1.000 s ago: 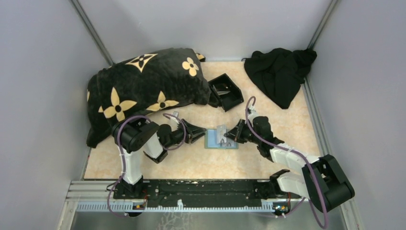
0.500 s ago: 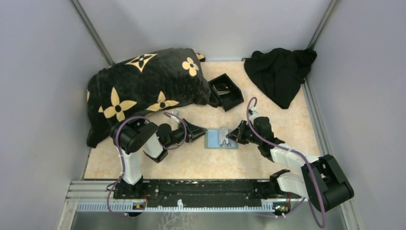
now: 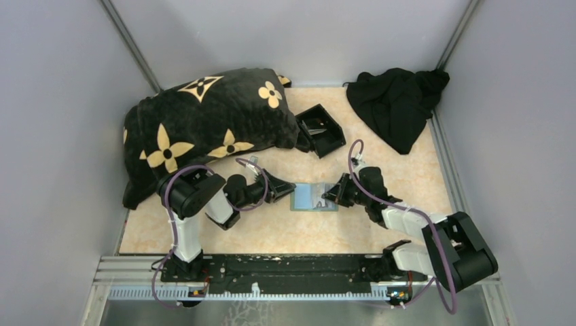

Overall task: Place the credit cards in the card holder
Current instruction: Insert the credit card into the card holder.

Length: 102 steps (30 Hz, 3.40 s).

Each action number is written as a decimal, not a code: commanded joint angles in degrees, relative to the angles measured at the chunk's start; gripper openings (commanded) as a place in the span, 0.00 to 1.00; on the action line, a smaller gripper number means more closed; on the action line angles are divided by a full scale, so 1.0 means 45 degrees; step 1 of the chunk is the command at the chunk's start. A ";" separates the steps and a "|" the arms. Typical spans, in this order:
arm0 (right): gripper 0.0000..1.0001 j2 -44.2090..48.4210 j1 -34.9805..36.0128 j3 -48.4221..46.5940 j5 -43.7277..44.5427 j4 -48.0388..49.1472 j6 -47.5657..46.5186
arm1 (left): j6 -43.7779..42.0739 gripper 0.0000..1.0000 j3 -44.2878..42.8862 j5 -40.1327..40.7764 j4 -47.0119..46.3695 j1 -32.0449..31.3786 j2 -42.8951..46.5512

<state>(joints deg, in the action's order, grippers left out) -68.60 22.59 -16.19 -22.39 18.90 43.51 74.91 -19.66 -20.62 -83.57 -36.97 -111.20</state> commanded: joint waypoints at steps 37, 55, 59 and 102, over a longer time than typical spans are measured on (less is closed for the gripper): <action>0.00 -0.1734 -0.0294 0.0021 -0.0830 0.1460 0.0311 | -0.2858 0.34 -0.1377 0.1142 0.7439 -0.0505 0.1931; 0.00 -0.2360 -0.0502 -0.0613 -0.0757 0.1641 0.0122 | -0.3151 0.31 -0.1832 0.0999 0.8237 -0.0573 0.1674; 0.00 -0.2496 -0.0566 -0.0758 -0.0752 0.1705 0.0107 | -0.3171 0.30 -0.1878 0.0958 0.8295 -0.0587 0.1613; 0.43 -0.2432 0.0561 -0.2419 0.0808 -0.1600 -0.1870 | -0.3149 0.26 -0.2408 0.0914 0.8768 -0.1120 0.1351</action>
<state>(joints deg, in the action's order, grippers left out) -80.71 24.75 -24.86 -22.04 15.35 38.89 61.82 -30.11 -16.16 -45.47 -41.65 -103.55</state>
